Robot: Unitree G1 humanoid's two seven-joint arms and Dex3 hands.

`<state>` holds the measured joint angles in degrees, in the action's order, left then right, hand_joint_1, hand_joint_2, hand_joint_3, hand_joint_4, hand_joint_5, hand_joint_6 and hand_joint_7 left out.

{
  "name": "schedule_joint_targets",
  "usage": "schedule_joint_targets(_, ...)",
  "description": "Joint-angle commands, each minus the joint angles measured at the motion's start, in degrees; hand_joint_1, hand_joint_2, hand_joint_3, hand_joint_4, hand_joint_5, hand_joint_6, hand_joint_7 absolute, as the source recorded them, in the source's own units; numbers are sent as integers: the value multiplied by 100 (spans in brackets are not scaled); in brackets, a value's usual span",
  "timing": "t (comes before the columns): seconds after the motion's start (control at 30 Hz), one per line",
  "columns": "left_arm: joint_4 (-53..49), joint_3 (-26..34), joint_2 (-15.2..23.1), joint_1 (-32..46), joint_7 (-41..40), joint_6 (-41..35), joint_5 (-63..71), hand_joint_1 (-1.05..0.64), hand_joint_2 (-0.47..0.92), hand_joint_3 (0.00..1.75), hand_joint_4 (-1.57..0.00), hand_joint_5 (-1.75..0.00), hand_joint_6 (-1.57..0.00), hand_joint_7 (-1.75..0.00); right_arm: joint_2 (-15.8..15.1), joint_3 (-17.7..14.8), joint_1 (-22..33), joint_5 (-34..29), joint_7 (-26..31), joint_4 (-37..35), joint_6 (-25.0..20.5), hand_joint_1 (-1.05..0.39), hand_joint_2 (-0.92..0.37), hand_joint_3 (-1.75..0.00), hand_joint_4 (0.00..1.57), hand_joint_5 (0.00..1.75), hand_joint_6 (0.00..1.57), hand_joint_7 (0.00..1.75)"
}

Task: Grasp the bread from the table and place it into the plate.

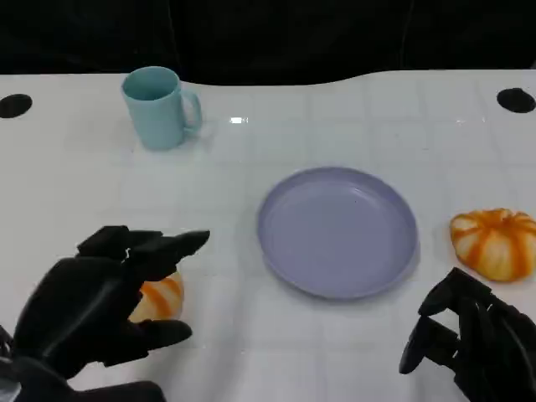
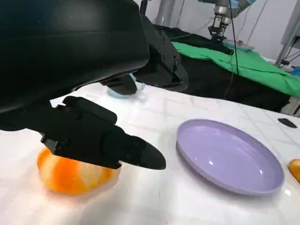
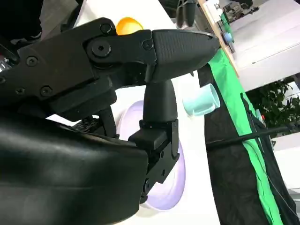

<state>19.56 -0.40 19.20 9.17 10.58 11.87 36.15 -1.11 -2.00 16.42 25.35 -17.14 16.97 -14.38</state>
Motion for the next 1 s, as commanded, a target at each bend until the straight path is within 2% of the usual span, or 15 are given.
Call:
schedule_joint_targets(0.03, 316, -122, 262, -20, 219, -443, 602, -39, 89, 0, 0, -43, -33, 0, -62, -34, 25, 13, 9, 69, -3, -53, -92, -42, 62, 175, 50, 161)
schedule_joint_targets(0.3, 604, -476, 665, -371, 1194, -1226, 1529, -35, 85, 0, 0, -21, -29, 0, -75, -55, 45, 76, 7, 124, -74, -54, -92, -41, 61, 175, 48, 162)
schedule_joint_targets(0.53, 616, -665, 784, -566, 1578, -1484, 1780, -32, 82, 0, -1, -16, -27, 0, -76, -64, 44, 59, 22, 143, -120, -53, -92, -41, 61, 175, 48, 162)
schedule_joint_targets(0.77, -59, -1027, 835, -1115, 1852, -1714, 2091, -36, 81, 0, 0, -14, -20, 0, -82, -72, 42, 61, -46, 98, -59, -54, -92, -41, 62, 175, 49, 163)
schedule_joint_targets(1.0, -1187, -1402, 770, -1579, 1447, -1747, 2117, -38, 81, 0, 0, -12, -17, 0, -62, -68, 61, 43, -15, 112, -53, -54, -92, -41, 62, 175, 48, 163)
